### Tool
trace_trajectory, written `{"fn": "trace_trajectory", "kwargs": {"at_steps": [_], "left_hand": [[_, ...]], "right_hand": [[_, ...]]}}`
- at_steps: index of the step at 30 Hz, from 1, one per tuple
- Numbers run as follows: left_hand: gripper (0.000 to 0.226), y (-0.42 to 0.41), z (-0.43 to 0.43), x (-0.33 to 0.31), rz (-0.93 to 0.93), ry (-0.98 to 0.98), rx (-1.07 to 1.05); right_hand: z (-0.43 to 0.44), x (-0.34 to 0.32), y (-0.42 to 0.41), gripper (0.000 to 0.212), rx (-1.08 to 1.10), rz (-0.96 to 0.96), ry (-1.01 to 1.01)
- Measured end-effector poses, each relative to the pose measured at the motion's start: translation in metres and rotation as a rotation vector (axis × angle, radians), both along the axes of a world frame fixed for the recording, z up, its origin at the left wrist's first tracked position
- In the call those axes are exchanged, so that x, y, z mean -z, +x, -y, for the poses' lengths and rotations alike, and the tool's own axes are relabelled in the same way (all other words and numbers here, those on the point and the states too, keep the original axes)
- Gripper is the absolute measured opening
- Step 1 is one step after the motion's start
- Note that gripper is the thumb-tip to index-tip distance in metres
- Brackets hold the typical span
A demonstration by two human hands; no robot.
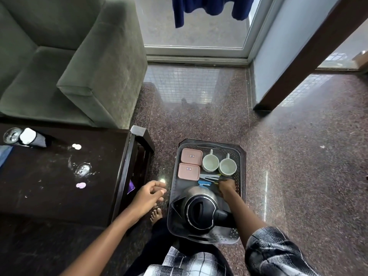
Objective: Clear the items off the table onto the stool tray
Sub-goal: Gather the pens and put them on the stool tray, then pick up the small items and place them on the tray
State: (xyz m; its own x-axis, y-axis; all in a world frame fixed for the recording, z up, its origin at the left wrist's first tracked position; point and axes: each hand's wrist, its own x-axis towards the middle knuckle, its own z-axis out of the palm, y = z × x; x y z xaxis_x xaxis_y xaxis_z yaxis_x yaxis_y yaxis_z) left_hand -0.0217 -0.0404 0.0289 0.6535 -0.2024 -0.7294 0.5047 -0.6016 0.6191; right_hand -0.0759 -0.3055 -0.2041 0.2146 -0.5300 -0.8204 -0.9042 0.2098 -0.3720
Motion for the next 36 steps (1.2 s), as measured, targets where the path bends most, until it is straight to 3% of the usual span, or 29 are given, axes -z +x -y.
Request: {"fn": "trace_trajectory", "kwargs": {"at_steps": [3, 9, 14, 17, 25, 29, 36], "left_hand": [[0.013, -0.002, 0.003, 0.000, -0.006, -0.006, -0.009], [0.012, 0.002, 0.007, -0.004, -0.004, -0.032, -0.029], [0.010, 0.000, -0.006, -0.008, -0.011, -0.083, -0.105], [0.011, -0.002, -0.027, -0.011, -0.008, -0.109, -0.154], [0.018, -0.022, -0.146, -0.018, 0.046, -0.183, -0.364], [0.015, -0.048, -0.243, -0.016, 0.075, -0.177, -0.505], [0.019, -0.088, -0.409, -0.033, 0.161, -0.141, -0.732]], "right_hand": [[-0.008, -0.043, 0.003, 0.024, -0.027, 0.028, 0.022], [-0.009, -0.092, 0.002, 0.023, -0.018, 0.129, 0.054], [-0.026, -0.157, 0.015, 0.016, 0.001, 0.348, 0.094], [-0.058, -0.197, 0.031, 0.017, -0.102, 0.424, 0.083], [-0.230, -0.237, 0.059, 0.025, -0.585, 0.482, 0.118], [-0.347, -0.233, 0.045, 0.034, -0.808, 0.378, 0.186], [-0.509, -0.202, 0.015, 0.023, -0.963, 0.172, 0.336]]}}
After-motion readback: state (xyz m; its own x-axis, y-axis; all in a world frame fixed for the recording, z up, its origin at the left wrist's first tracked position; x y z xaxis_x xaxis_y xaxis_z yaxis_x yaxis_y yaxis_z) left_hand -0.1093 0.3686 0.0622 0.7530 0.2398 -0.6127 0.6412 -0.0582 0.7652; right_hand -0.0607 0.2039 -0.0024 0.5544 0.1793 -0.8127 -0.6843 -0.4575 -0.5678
